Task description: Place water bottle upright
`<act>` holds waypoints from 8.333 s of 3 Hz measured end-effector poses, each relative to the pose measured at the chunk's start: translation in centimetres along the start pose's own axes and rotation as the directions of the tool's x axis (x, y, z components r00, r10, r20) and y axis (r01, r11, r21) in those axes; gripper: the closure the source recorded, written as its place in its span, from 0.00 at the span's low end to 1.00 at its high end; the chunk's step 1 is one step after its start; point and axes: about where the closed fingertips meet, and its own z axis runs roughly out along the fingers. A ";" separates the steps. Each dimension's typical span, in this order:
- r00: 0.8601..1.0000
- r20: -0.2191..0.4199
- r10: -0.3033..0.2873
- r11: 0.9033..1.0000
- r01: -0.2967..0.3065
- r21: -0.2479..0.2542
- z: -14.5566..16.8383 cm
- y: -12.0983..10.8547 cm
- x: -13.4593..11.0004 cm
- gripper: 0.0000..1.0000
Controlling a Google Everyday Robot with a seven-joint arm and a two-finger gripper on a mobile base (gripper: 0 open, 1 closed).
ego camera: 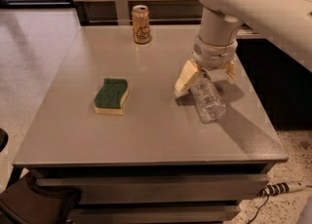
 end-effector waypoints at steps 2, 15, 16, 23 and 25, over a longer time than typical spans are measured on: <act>1.000 0.016 0.004 1.000 -0.004 -0.004 0.1 0.2 -0.4 0.61; 0.438 0.878 -0.191 0.839 0.538 -0.086 -14.8 -0.9 -0.2 1.00; 0.404 0.898 -0.176 0.835 0.544 -0.081 -14.5 0.1 -0.3 1.00; 0.019 0.999 -0.046 0.881 0.472 0.032 -9.7 3.4 2.6 1.00; -0.026 1.000 -0.013 0.878 0.478 0.024 -8.8 4.6 1.3 1.00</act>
Offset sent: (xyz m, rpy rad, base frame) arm 0.0017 0.0017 -0.0005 0.0060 -0.0079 -0.0056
